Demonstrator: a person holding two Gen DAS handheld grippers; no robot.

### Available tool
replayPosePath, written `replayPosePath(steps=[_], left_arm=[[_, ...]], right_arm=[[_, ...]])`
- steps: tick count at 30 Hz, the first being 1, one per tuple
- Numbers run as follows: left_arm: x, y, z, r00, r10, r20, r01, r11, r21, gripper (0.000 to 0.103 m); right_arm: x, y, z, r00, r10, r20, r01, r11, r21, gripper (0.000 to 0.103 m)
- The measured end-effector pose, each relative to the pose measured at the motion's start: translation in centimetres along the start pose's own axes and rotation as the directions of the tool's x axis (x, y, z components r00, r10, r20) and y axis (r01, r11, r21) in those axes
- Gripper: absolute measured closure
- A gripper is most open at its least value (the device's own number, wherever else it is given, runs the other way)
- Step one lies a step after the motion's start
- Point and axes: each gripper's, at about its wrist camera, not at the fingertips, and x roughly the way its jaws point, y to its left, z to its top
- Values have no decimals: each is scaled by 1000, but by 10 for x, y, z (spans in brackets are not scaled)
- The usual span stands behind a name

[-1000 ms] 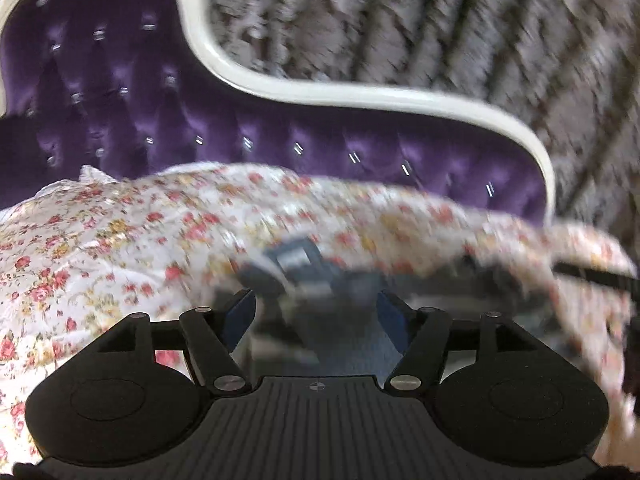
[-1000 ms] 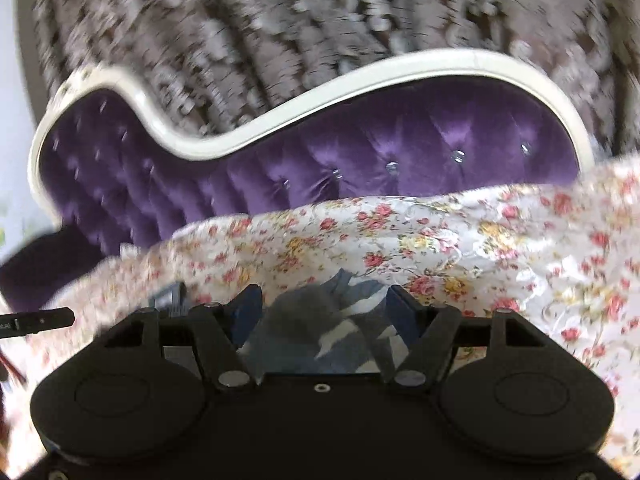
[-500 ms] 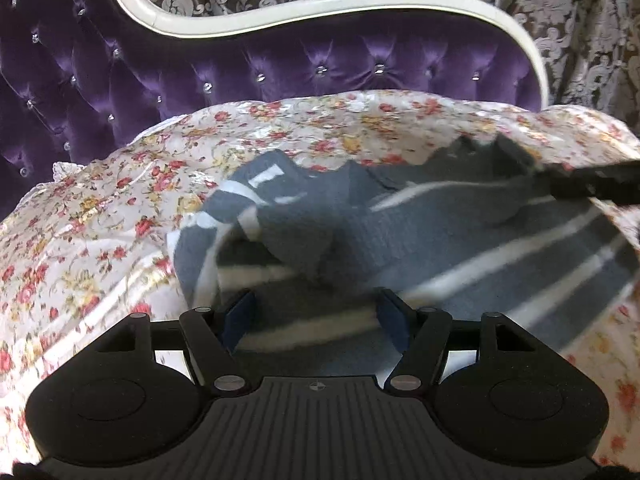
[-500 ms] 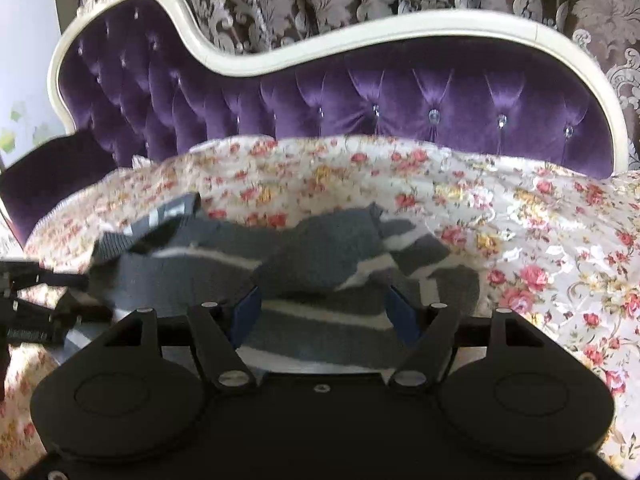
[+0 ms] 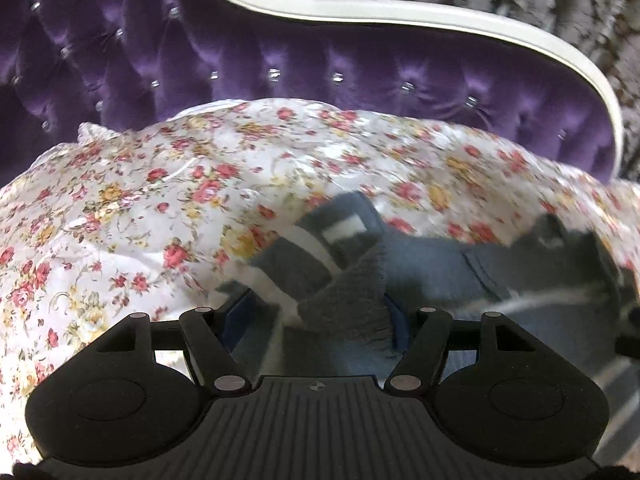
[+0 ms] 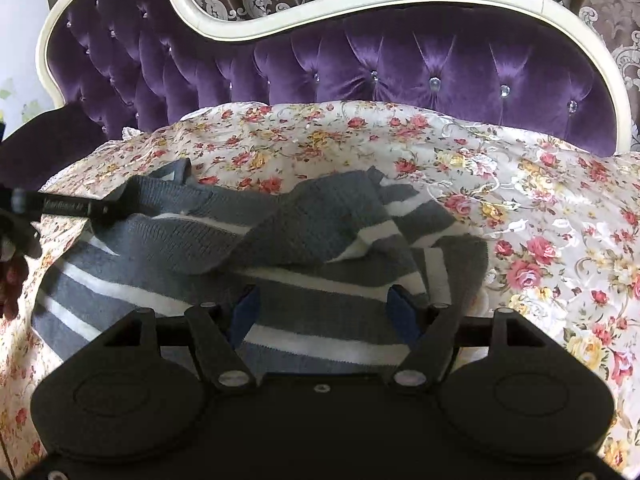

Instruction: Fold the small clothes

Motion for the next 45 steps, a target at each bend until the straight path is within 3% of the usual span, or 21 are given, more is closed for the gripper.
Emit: replayPosePath(steps=[9, 15, 18, 21, 23, 27, 32, 37, 41, 45], left_arm=[[-12, 11, 22, 997, 53, 53, -52, 998, -33, 37], [-37, 15, 19, 996, 25, 84, -22, 999, -41, 37], [-51, 13, 7, 996, 0, 90, 1, 1000, -22, 37], [-62, 8, -10, 996, -27, 84, 27, 1000, 8, 37], [-66, 2, -21, 996, -53, 71, 51, 998, 31, 37], [-66, -16, -43, 996, -84, 21, 81, 988, 130, 37], [-53, -36, -60, 998, -64, -19, 67, 964, 258, 37], [-39, -40, -55, 998, -53, -33, 61, 957, 284, 37], [-22, -37, -31, 997, -56, -46, 66, 969, 239, 35], [-2, -32, -5, 998, -14, -55, 25, 980, 196, 35]], right_arm=[[6, -2, 2, 1000, 0, -2, 0, 1000, 20, 27], [20, -5, 10, 1000, -10, 26, 8, 998, 57, 26], [22, -18, 13, 997, -2, 81, -13, 984, 180, 26], [20, -38, 11, 993, 18, 117, -58, 938, 342, 26], [18, -44, 10, 992, 15, 128, -63, 924, 378, 26], [10, -44, 10, 990, -3, 138, -47, 932, 359, 26], [0, -39, 13, 993, 8, 114, -41, 956, 290, 26], [-9, -24, 11, 997, -49, 64, 41, 992, 119, 26], [-6, -24, 12, 998, -28, 57, 21, 992, 128, 26], [-4, -24, 14, 998, -28, 62, 19, 992, 128, 26]])
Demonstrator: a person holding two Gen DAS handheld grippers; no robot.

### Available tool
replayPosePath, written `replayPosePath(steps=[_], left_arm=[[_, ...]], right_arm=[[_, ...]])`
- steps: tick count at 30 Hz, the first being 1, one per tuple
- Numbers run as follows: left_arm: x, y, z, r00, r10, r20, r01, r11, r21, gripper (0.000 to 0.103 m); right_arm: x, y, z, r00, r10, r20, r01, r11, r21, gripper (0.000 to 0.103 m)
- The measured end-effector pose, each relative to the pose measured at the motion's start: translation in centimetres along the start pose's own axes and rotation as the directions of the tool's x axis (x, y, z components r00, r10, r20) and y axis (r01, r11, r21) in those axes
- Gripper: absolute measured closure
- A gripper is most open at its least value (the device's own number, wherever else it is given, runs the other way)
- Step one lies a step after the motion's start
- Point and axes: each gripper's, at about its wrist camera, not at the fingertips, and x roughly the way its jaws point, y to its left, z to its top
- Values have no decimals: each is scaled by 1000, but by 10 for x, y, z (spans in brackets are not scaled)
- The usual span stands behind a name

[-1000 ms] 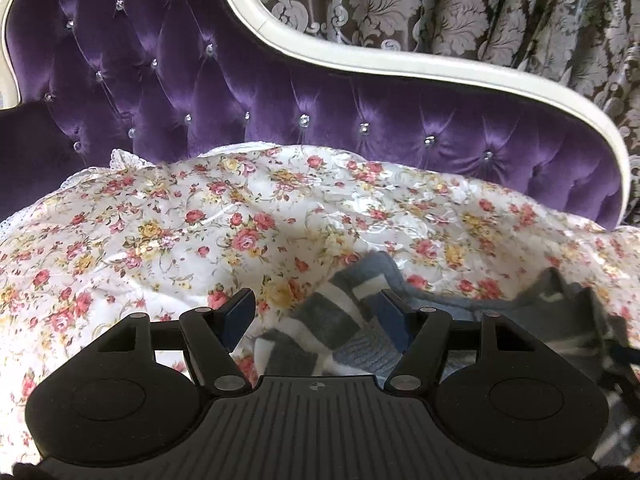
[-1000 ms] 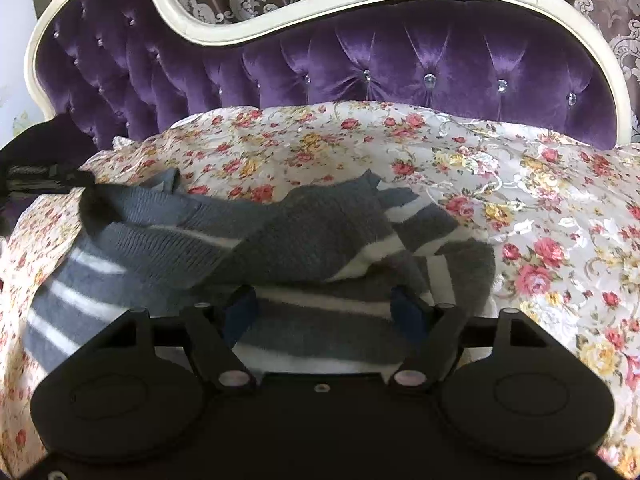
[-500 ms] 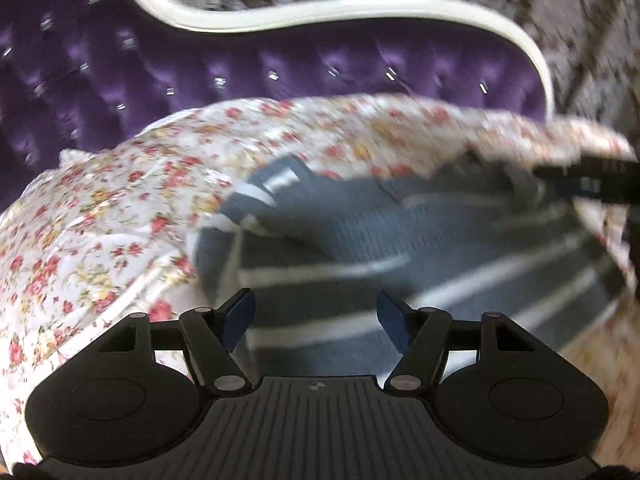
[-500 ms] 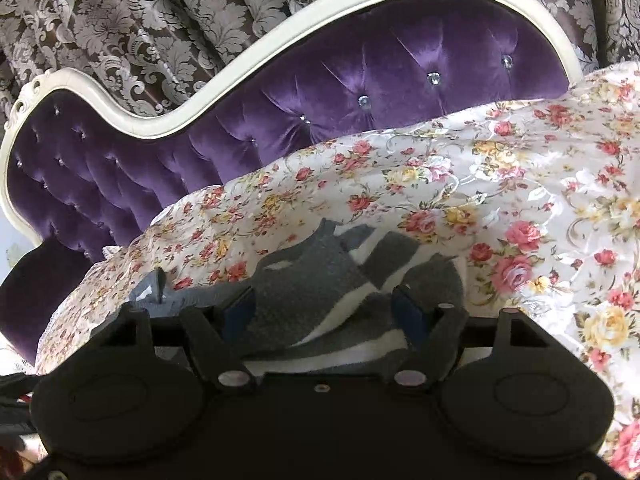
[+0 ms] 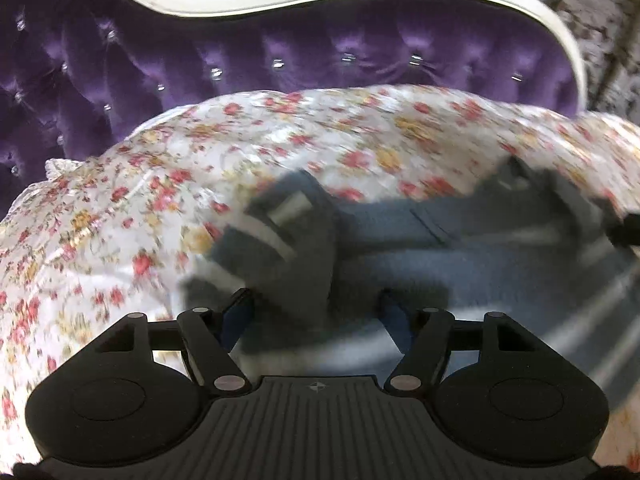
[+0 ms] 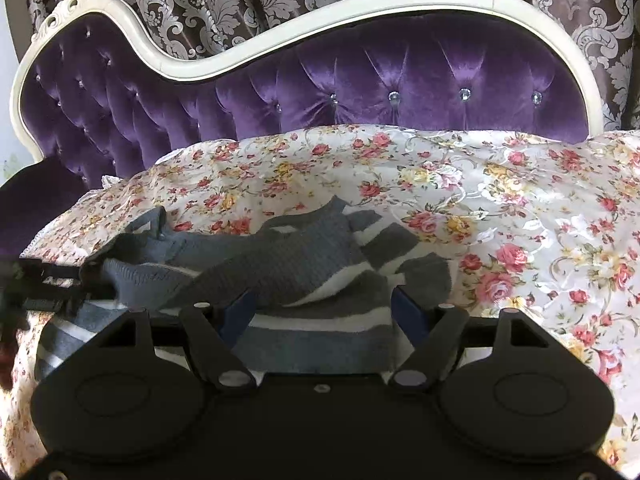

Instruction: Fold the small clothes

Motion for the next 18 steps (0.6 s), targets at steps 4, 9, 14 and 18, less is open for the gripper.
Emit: replayPosePath(steps=[4, 9, 14, 18], left_arm=[[13, 20, 18, 1000, 13, -7, -14, 993, -116, 35], [14, 38, 26, 1000, 26, 4, -25, 972, -233, 35], [-7, 29, 24, 999, 30, 35, -22, 977, -210, 35], [-23, 23, 17, 998, 12, 59, -1, 981, -194, 35]], right_arm=[[-2, -2, 0, 1000, 12, 5, -12, 1000, 14, 26], [-4, 1, -1, 1000, 24, 15, -24, 1000, 2, 26], [-4, 14, -3, 999, 34, 19, -33, 997, -69, 26], [-3, 27, -8, 998, 57, 12, -55, 992, -115, 26]])
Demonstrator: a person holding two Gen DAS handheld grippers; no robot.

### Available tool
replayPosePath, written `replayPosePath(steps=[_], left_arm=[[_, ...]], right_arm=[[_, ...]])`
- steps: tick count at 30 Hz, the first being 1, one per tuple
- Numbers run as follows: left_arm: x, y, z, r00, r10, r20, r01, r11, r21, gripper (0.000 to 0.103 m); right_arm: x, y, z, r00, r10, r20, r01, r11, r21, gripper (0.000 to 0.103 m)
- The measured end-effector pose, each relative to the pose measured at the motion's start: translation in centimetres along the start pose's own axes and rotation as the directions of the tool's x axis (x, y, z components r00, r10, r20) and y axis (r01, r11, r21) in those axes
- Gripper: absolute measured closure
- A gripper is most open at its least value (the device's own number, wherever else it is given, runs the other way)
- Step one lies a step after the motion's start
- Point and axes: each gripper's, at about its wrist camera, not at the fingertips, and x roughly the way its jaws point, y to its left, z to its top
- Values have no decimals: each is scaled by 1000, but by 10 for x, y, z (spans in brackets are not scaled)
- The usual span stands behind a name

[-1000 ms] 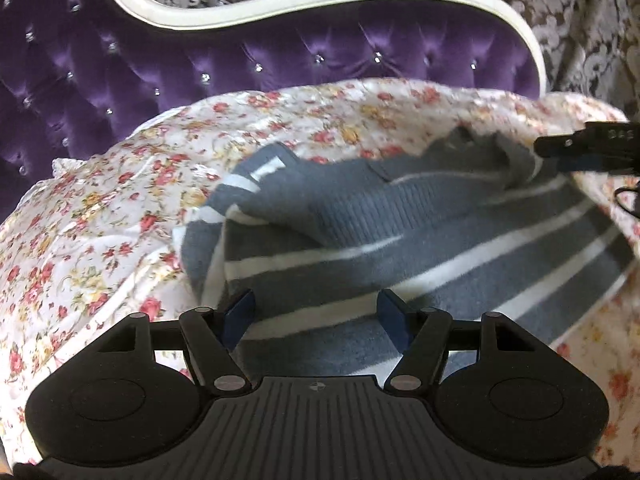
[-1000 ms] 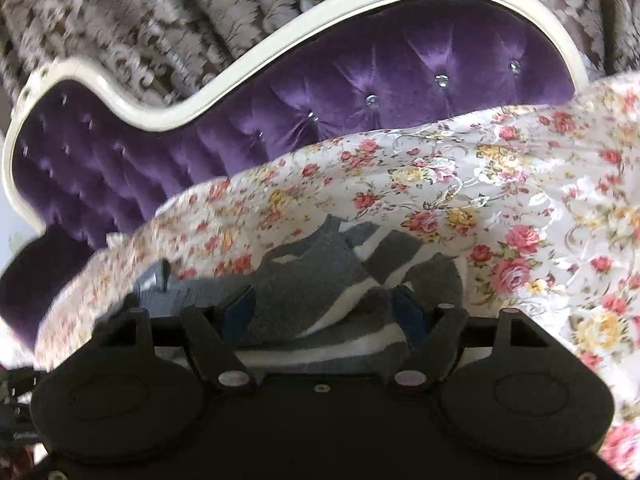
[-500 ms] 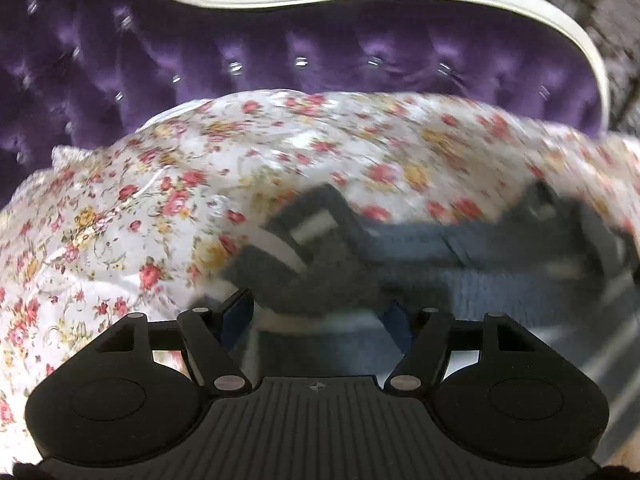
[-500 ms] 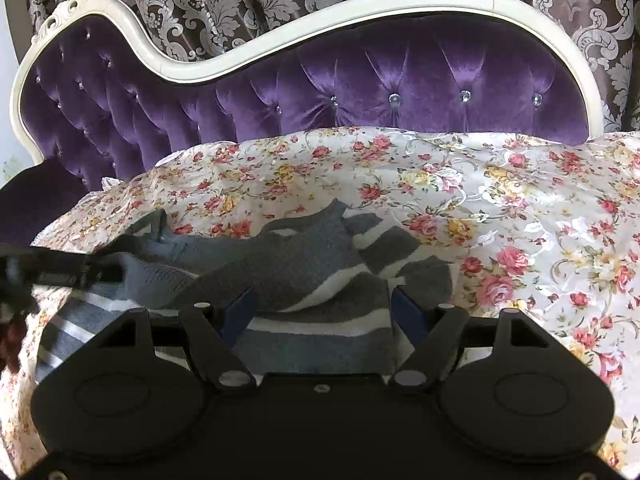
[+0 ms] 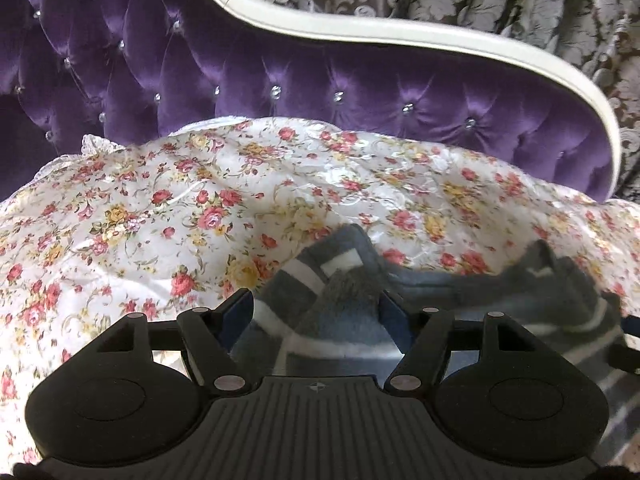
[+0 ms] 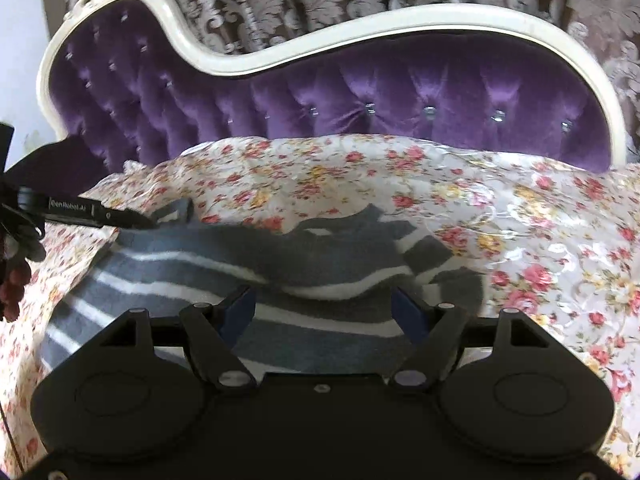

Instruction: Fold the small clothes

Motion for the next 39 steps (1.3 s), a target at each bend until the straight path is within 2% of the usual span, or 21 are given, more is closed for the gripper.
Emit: replayPosePath(steps=[6, 10, 12, 14, 17, 18, 20, 22, 24, 25, 28, 31, 33, 37, 39], left_arm=[[-16, -9, -23, 998, -56, -2, 56, 998, 16, 34], [-12, -18, -38, 996, -84, -42, 85, 995, 42, 34], [-9, -21, -44, 995, -87, -53, 90, 995, 52, 34], [-6, -24, -49, 995, -79, -55, 82, 995, 59, 33], [2, -26, -58, 996, -61, -70, 66, 995, 69, 31], [3, -26, -60, 996, -58, -66, 62, 996, 70, 30], [3, -25, -61, 997, -54, -61, 58, 996, 69, 29], [3, -25, -61, 997, -55, -61, 59, 996, 63, 28], [3, -23, -62, 996, -62, -60, 65, 996, 54, 27], [3, -23, -62, 996, -63, -60, 67, 996, 53, 26], [4, -27, -63, 997, -56, -50, 60, 996, 64, 22], [4, -31, -65, 998, -46, -36, 48, 996, 71, 17], [5, -32, -65, 999, -38, -32, 40, 997, 69, 16], [7, -35, -67, 999, -29, -23, 31, 997, 76, 8], [8, -38, -69, 1000, -15, -11, 16, 996, 86, 4]], right_arm=[[6, 22, -7, 1000, 14, -15, -15, 996, -85, 26], [12, 26, -7, 999, 21, -26, -23, 996, -85, 25], [14, 25, -7, 1000, 17, -20, -18, 996, -82, 21], [17, 19, -4, 999, 39, -5, -39, 998, -49, 19], [36, 1, 3, 992, 123, -15, -122, 990, 65, 20], [44, -6, 4, 992, 122, -23, -119, 988, 101, 20], [57, -20, 10, 996, 81, -25, -77, 989, 124, 21], [62, -31, 15, 1000, 12, -7, -11, 993, 117, 29], [59, -41, 18, 995, -99, 8, 97, 987, 125, 27], [56, -47, 18, 992, -129, 12, 126, 982, 137, 26], [42, -64, 16, 990, -137, 25, 130, 972, 194, 26], [30, -69, 13, 988, -151, 12, 146, 971, 188, 26], [23, -70, 12, 991, -134, -6, 133, 972, 194, 18], [12, -67, 14, 998, -68, -14, 70, 962, 262, 10], [6, -60, 14, 1000, -31, -3, 30, 958, 284, 0]])
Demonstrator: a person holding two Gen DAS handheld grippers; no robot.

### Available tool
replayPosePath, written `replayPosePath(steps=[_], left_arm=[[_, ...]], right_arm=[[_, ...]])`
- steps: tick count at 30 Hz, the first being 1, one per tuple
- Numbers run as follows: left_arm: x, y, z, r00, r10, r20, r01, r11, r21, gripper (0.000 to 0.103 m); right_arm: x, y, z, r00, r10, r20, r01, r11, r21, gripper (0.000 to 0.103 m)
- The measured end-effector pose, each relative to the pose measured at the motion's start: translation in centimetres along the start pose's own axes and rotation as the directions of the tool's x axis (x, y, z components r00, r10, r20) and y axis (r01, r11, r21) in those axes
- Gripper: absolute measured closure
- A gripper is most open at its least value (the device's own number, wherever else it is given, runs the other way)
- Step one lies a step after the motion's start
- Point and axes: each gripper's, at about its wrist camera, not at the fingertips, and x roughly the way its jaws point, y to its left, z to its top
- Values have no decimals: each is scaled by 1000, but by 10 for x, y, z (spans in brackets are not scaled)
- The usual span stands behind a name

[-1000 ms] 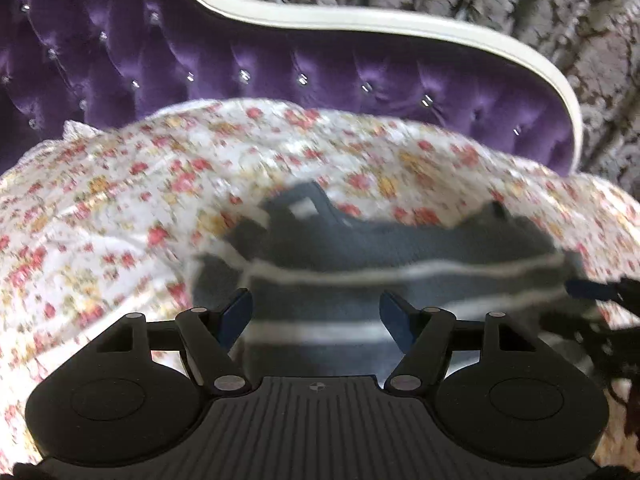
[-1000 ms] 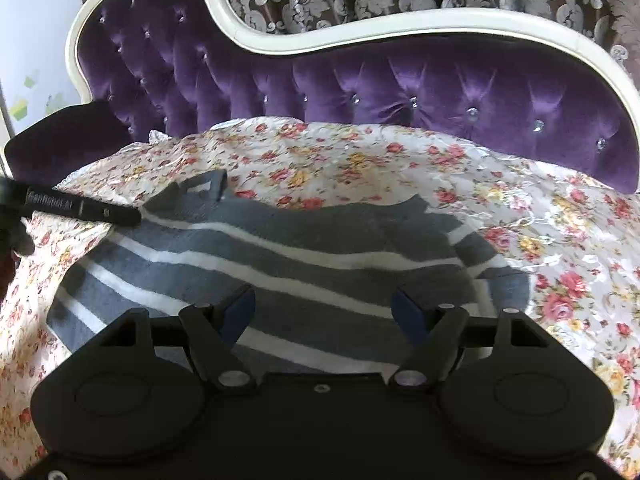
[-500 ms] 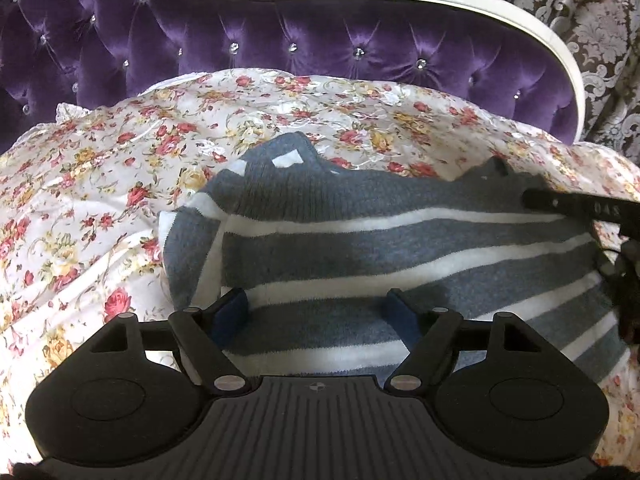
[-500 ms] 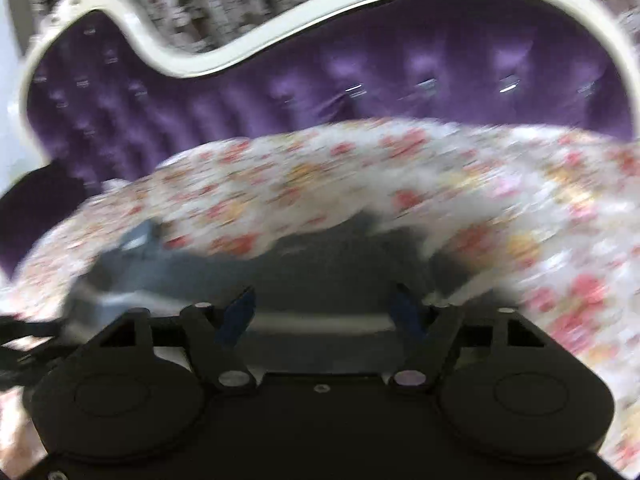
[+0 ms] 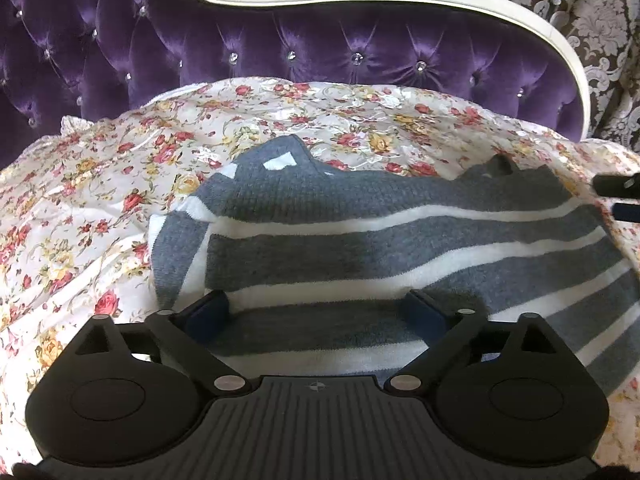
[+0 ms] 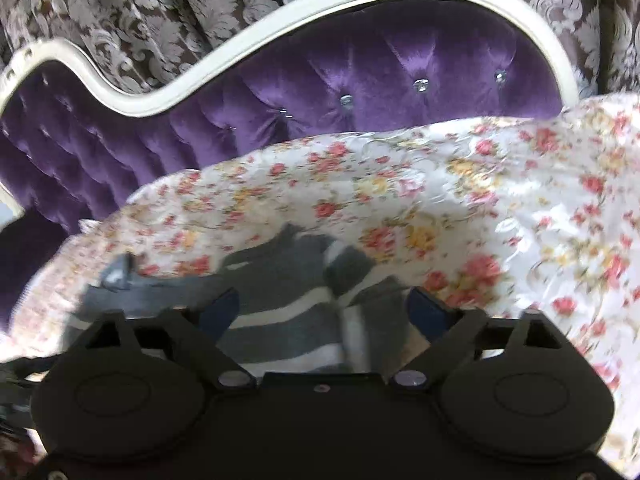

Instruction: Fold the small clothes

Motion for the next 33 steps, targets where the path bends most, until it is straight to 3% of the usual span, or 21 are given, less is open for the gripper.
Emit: replayPosePath(steps=[7, 13, 19, 23, 29, 33], left_arm=[[4, -2, 1, 1000, 12, -4, -12, 1000, 9, 0], [4, -2, 0, 1000, 7, -2, -7, 1000, 16, 0], [4, 1, 3, 1000, -17, -25, 17, 1000, 22, 0], [-2, 4, 11, 998, -23, -66, 23, 1000, 9, 2], [-23, -8, 23, 996, -68, -60, 65, 997, -41, 2], [-21, -35, 36, 997, -18, -73, 19, 1000, 13, 2]], right_arm=[[-22, 16, -16, 996, 77, -49, -75, 996, 40, 0], [-26, 8, -34, 983, 149, -102, -133, 979, 152, 0], [-23, -1, -32, 989, 89, -116, -70, 985, 157, 0], [-25, -15, -29, 992, 82, -96, -61, 977, 205, 0], [-25, -24, -27, 991, 97, -88, -74, 967, 243, 0], [-24, -23, -28, 989, 111, -94, -85, 964, 251, 0]])
